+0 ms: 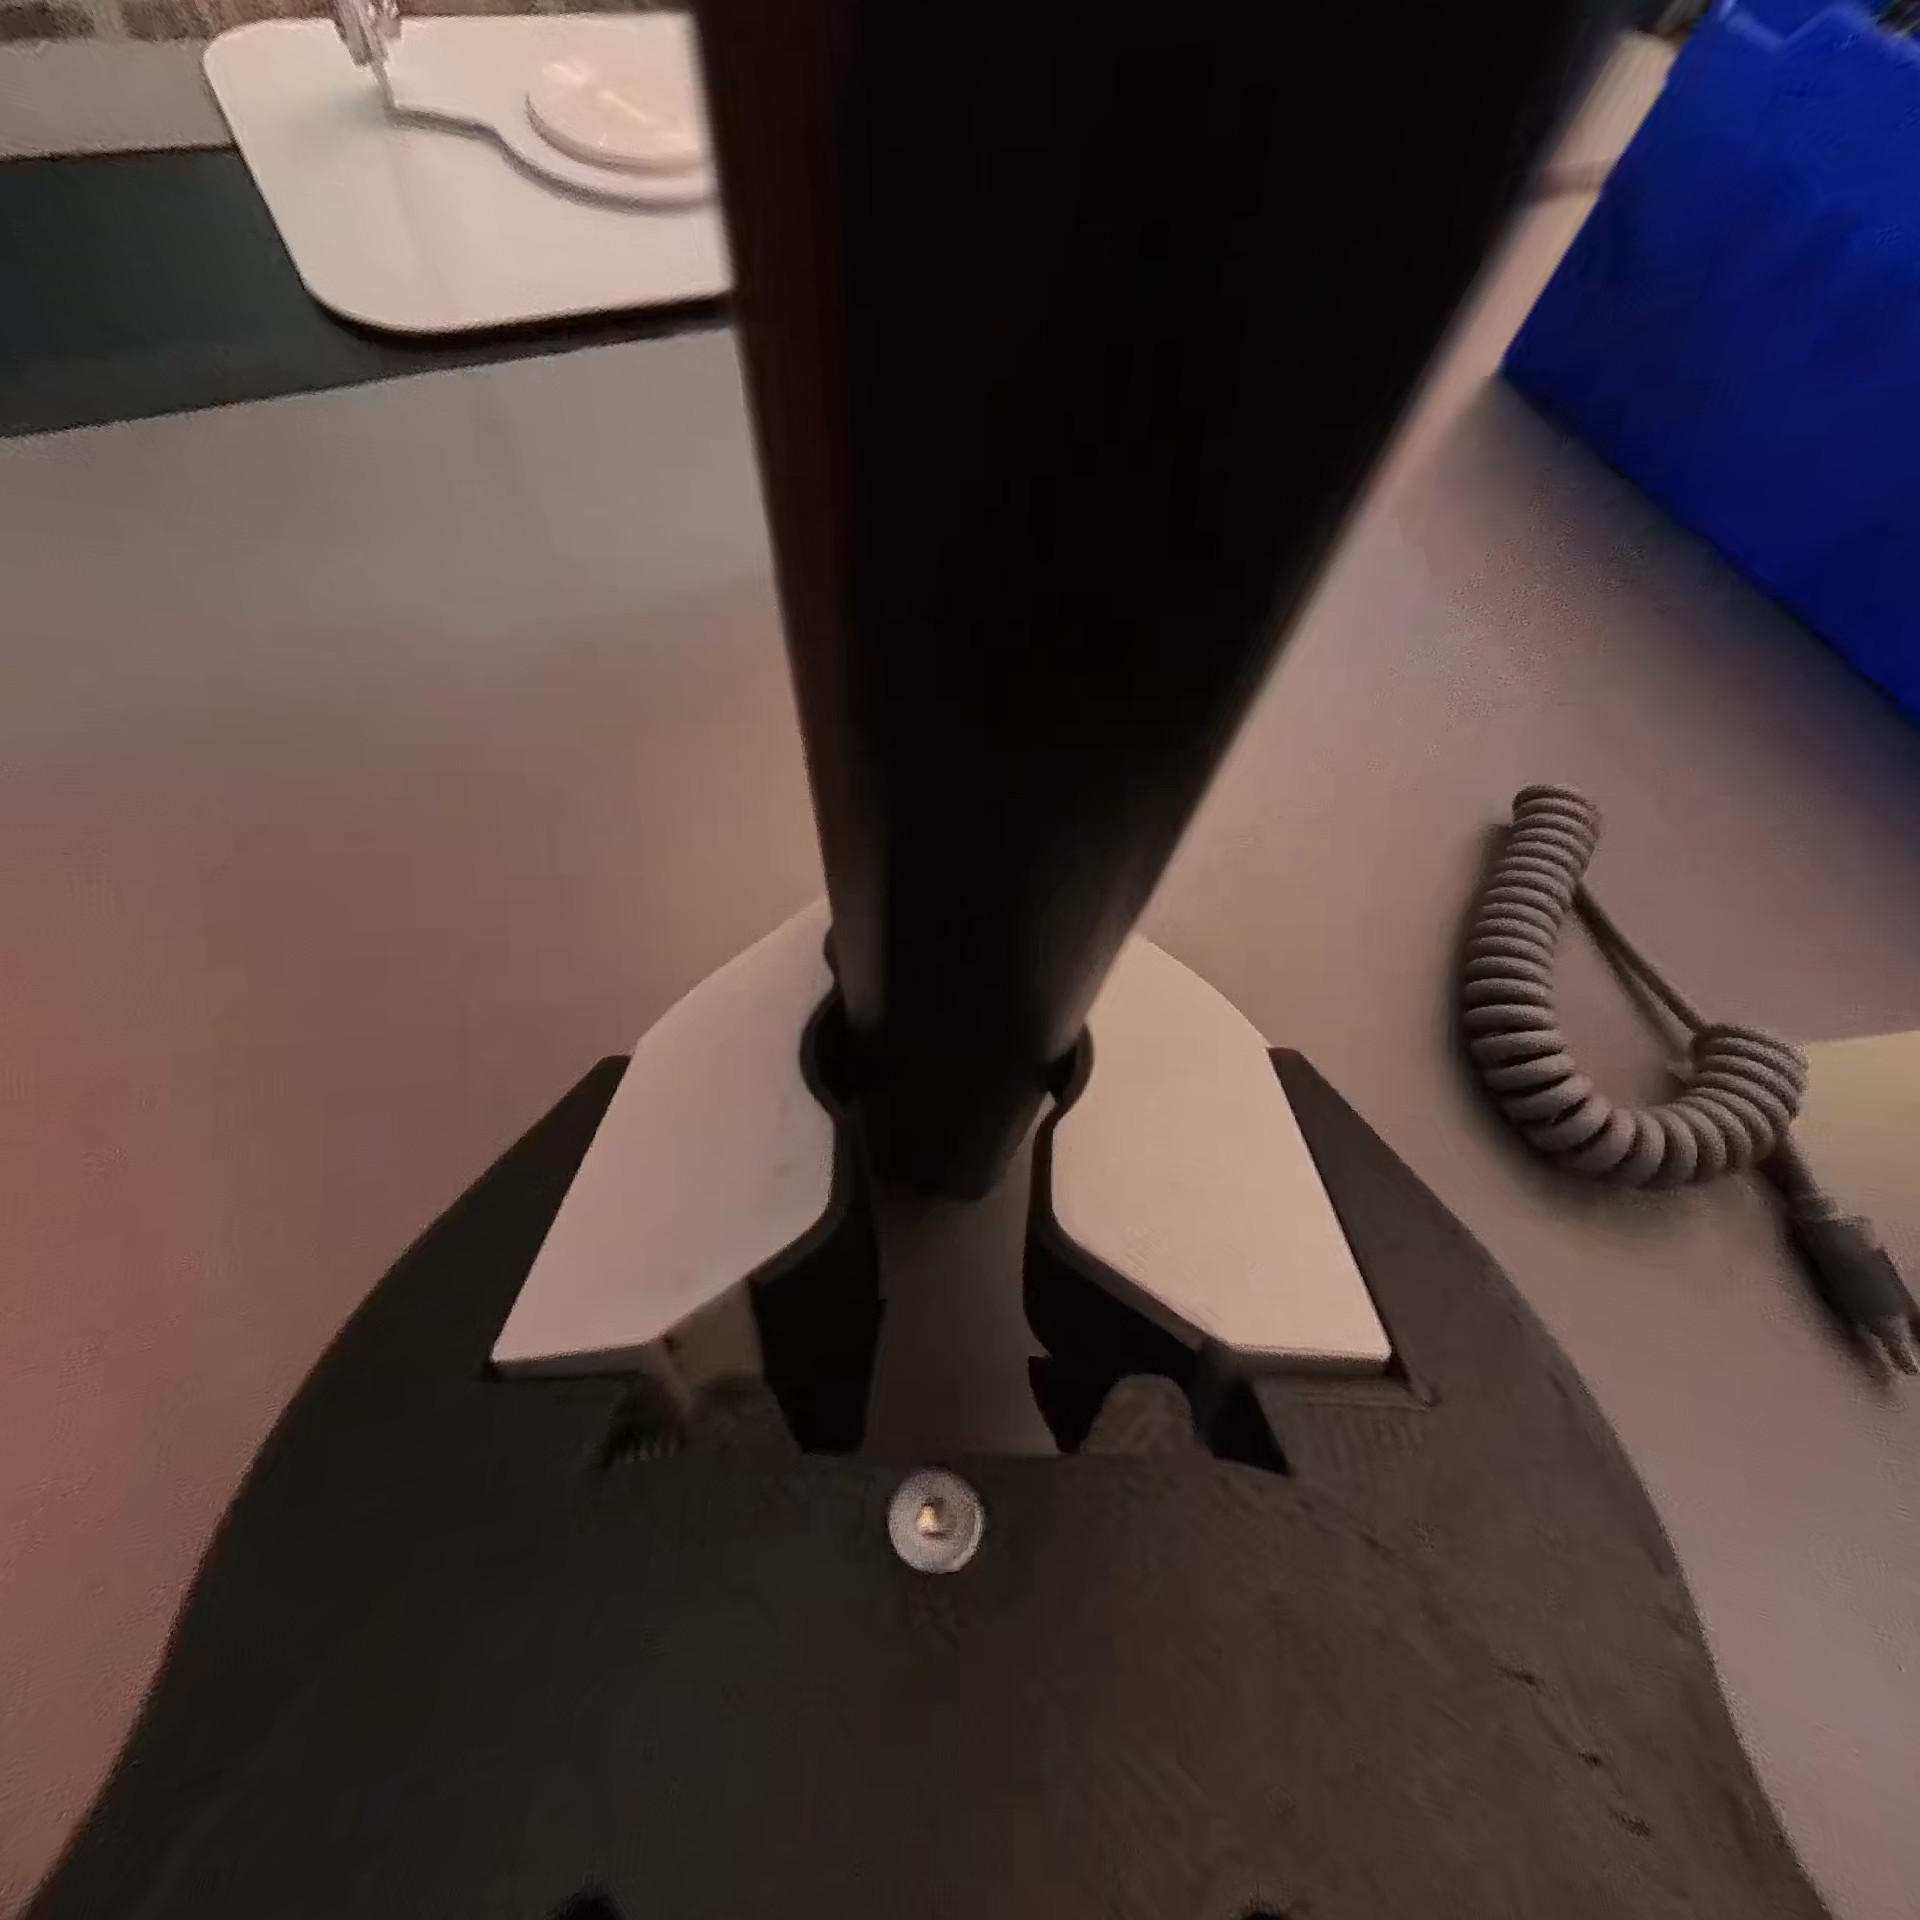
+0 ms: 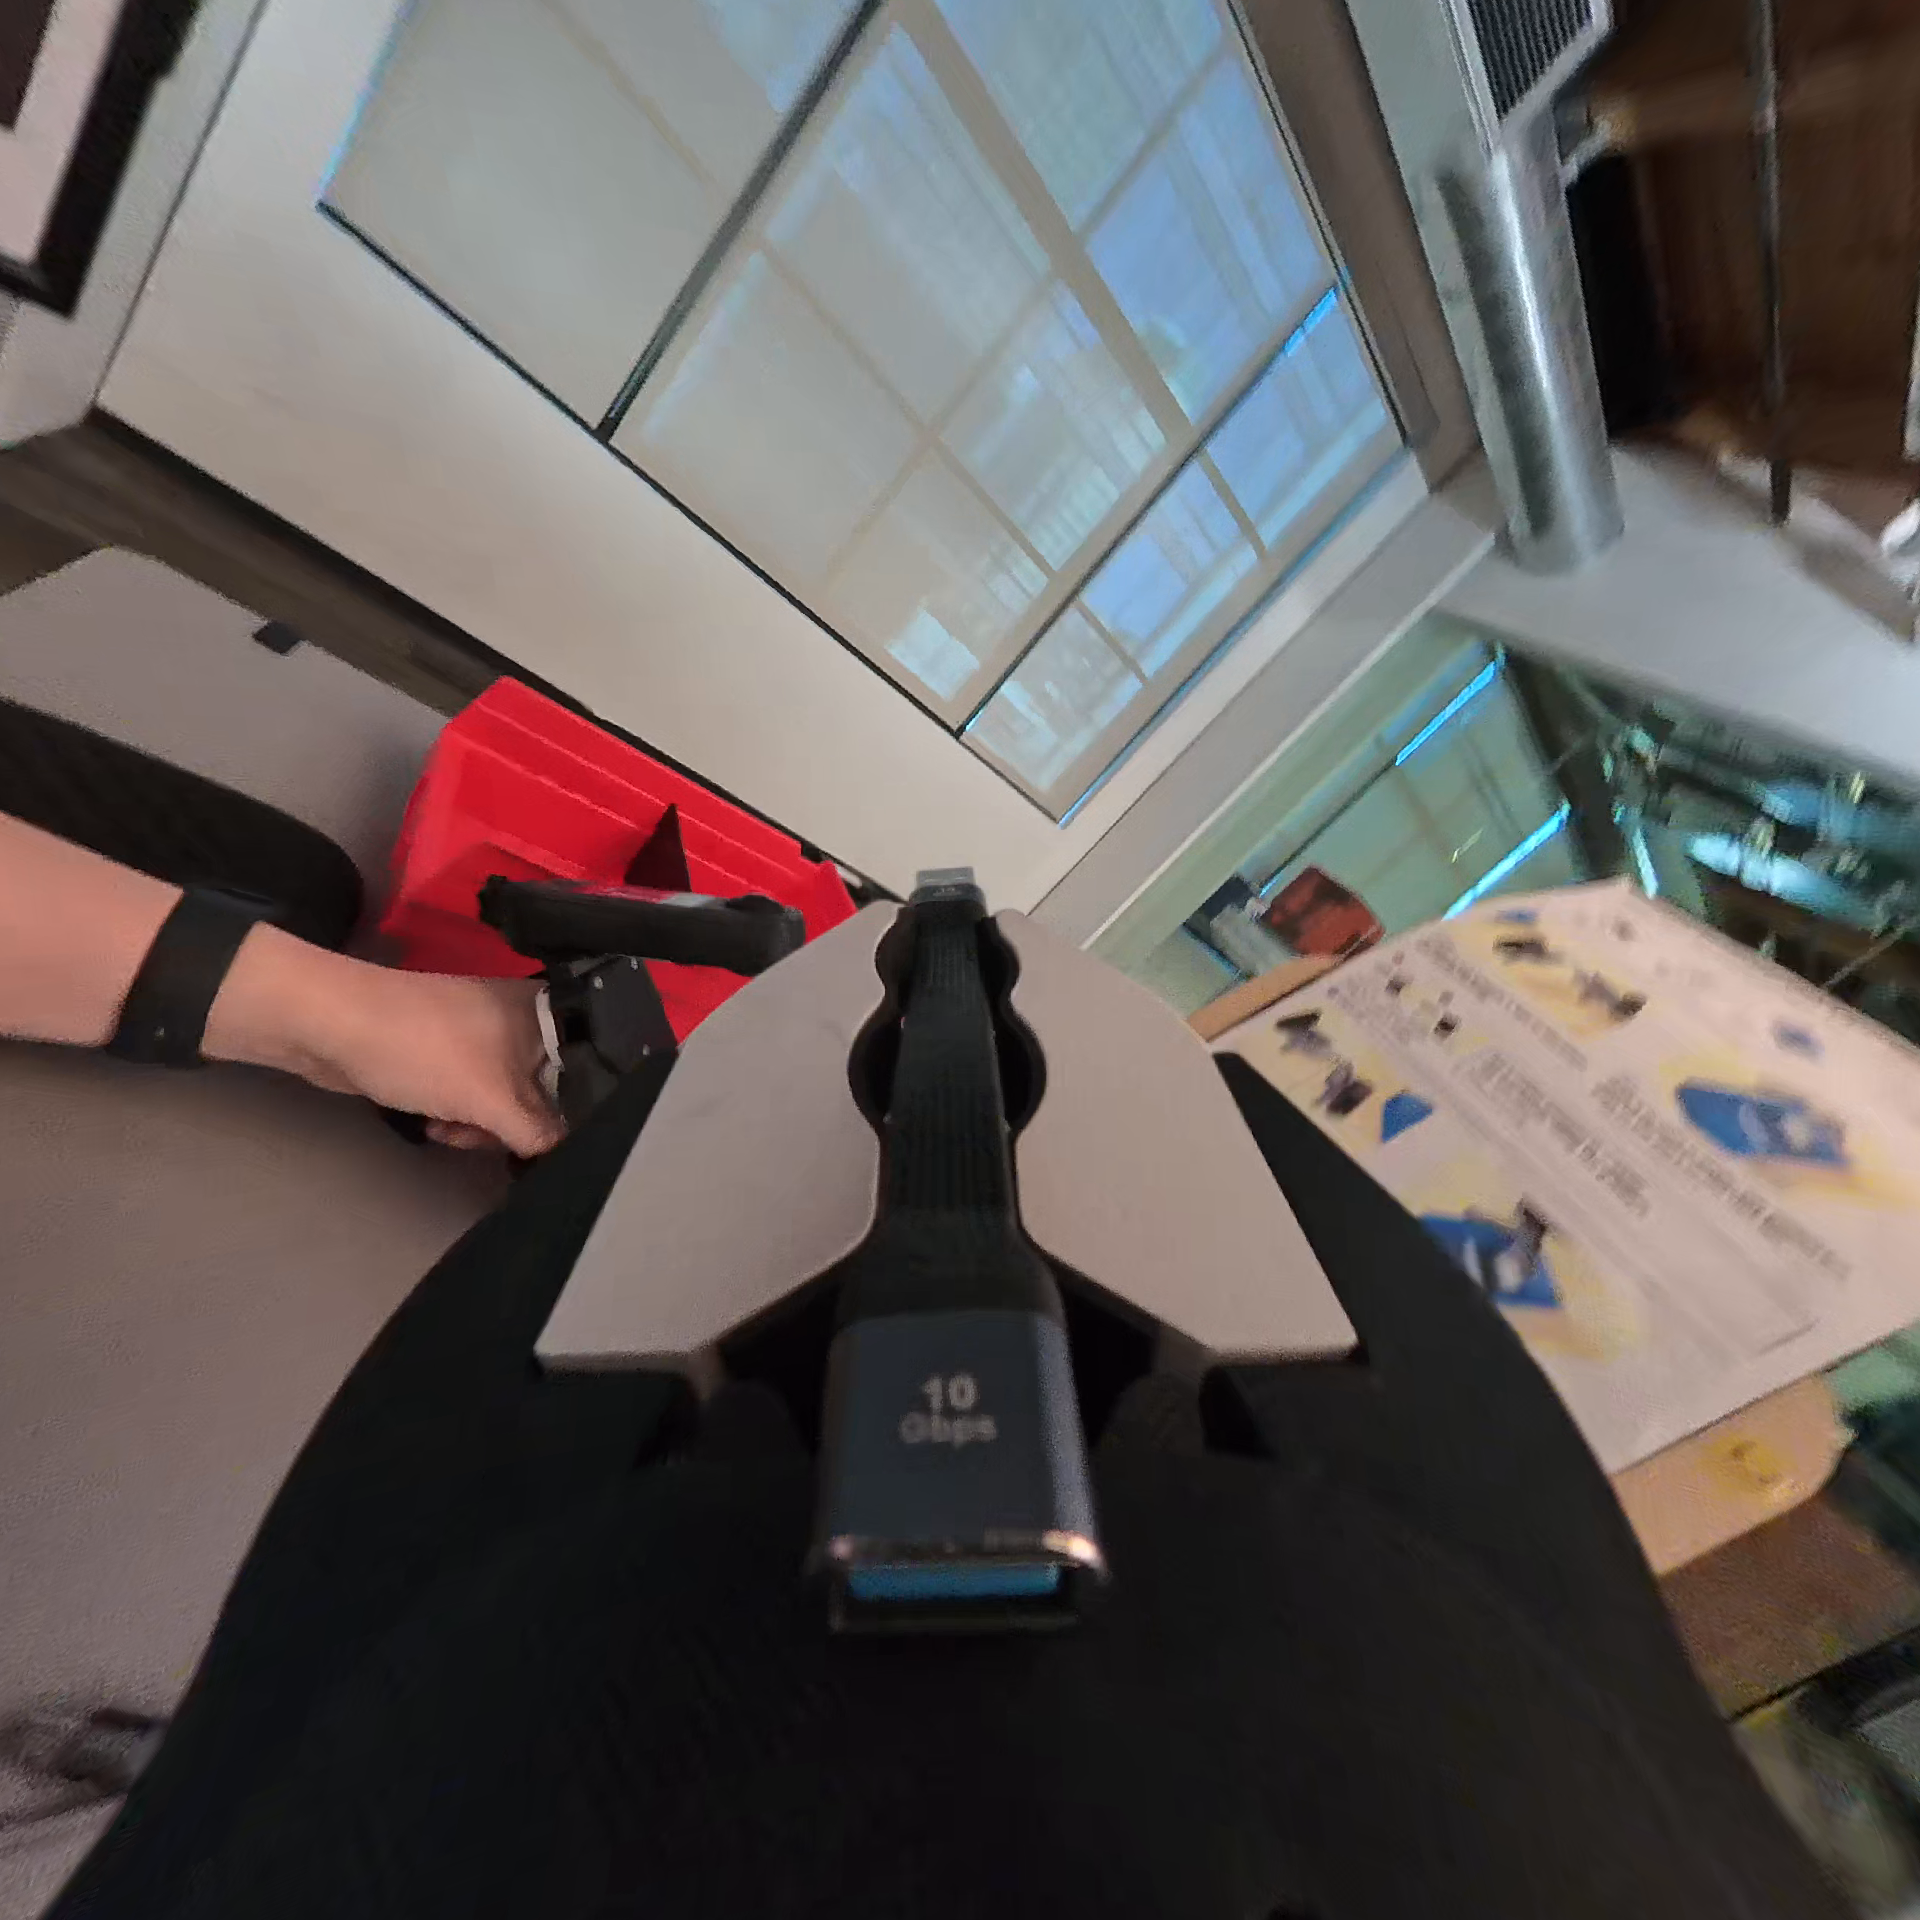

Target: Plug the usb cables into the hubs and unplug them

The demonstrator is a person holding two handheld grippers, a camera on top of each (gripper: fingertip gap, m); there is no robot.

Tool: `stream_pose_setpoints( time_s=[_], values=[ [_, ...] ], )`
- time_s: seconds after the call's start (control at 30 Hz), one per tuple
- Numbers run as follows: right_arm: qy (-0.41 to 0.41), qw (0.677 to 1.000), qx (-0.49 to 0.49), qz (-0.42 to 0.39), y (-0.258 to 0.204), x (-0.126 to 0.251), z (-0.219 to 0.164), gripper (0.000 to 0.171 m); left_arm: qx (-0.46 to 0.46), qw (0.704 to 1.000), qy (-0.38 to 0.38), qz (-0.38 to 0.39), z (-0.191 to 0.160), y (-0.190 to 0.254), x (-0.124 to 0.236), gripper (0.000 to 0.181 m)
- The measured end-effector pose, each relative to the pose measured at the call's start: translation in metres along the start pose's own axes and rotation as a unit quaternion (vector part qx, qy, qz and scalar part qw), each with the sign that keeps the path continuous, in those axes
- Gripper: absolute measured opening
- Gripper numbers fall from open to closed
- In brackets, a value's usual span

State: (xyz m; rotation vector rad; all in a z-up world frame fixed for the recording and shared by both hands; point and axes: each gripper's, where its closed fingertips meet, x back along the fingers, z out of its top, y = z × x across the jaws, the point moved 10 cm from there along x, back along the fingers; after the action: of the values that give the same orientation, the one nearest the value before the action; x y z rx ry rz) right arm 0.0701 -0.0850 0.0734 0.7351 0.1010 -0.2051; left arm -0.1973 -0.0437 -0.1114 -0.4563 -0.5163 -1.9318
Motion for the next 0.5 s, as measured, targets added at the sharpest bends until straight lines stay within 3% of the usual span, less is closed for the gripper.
stream_pose_setpoints(
  time_s=[0.2,0.5],
  values=[
    [-0.023,0.992,-0.113,-0.055,0.003,-0.017,-0.026,0.013,-0.004,0.997,0.039,-0.068,0.041,0.029,0.008,0.030],
    [-0.056,0.976,-0.148,-0.147,0.010,-0.018,-0.019,0.012,-0.084,0.982,0.086,-0.145,0.136,0.097,0.026,0.030]
  ],
)
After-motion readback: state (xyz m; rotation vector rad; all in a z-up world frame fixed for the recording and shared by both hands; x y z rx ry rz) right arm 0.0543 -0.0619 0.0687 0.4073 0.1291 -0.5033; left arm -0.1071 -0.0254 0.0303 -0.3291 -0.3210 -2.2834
